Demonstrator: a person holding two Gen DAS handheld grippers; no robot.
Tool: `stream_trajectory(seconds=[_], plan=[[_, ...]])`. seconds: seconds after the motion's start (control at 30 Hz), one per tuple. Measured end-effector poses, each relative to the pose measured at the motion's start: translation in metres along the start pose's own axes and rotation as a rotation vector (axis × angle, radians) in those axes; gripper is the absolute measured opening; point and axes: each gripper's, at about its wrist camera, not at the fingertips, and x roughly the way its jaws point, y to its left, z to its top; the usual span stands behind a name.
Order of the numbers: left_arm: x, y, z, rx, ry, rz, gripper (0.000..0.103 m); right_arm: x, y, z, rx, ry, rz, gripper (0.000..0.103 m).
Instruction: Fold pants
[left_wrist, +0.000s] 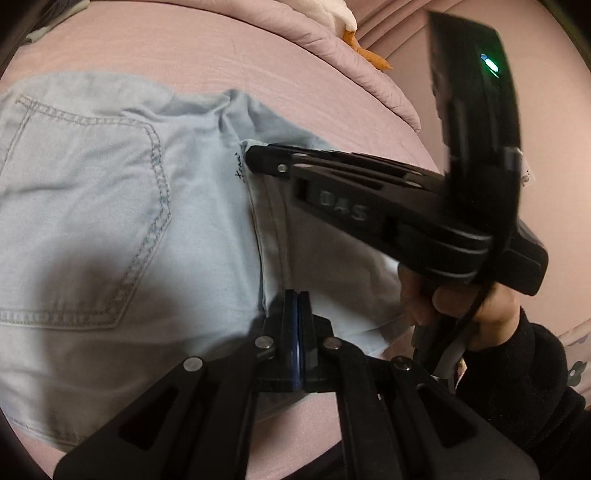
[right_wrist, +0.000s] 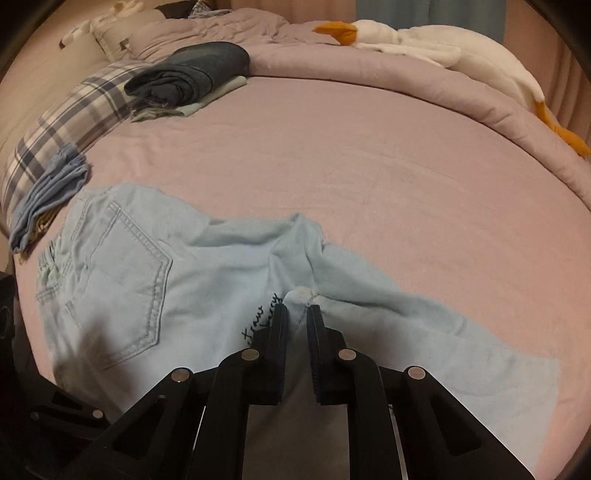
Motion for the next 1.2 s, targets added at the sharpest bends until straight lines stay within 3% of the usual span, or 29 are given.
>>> stream_trajectory(seconds=[0.1,0.2,0.33,0.47,0.53,0.63,0.67,0.7,0.83,1.07,1.2], plan=[[-0.006,-0.001,0.000,0.005,-0.005,-0.014,0.001,-0.015,-0.004,-0.004,0.043,-0.042,0.012,0.014],[-0.021,0.000,-0.002,0.010,-0.036,-0.010,0.010,-0.042,0.005,-0.018,0.040,-0.111,0.022,0.014],[-0.060,0.019,-0.016,-0.044,-0.108,0.012,0.017,-0.066,0.025,-0.049,-0.022,-0.107,0.037,0.014],[-0.099,0.045,-0.037,-0.142,-0.171,0.058,0.019,-0.040,0.055,-0.079,-0.119,-0.009,0.024,0.014],[-0.119,0.058,-0.051,-0.197,-0.201,0.074,0.022,-0.031,0.064,-0.083,-0.141,-0.049,-0.013,0.018],[-0.148,0.084,-0.079,-0.324,-0.252,0.073,0.044,-0.033,0.068,-0.076,-0.148,-0.039,-0.037,0.018],[-0.153,0.091,-0.086,-0.365,-0.270,0.069,0.057,-0.036,0.069,-0.073,-0.143,-0.045,-0.027,0.018],[-0.158,0.097,-0.091,-0.411,-0.291,0.066,0.060,-0.040,0.069,-0.072,-0.141,-0.057,-0.015,0.018],[-0.154,0.121,-0.093,-0.571,-0.319,0.001,0.060,-0.047,0.077,-0.069,-0.156,-0.090,-0.004,0.018],[-0.153,0.136,-0.071,-0.668,-0.449,-0.028,0.060,-0.046,0.086,-0.071,-0.133,-0.099,0.019,0.018],[-0.152,0.139,-0.054,-0.687,-0.510,-0.009,0.059,-0.049,0.078,-0.067,-0.101,-0.106,0.028,0.018]])
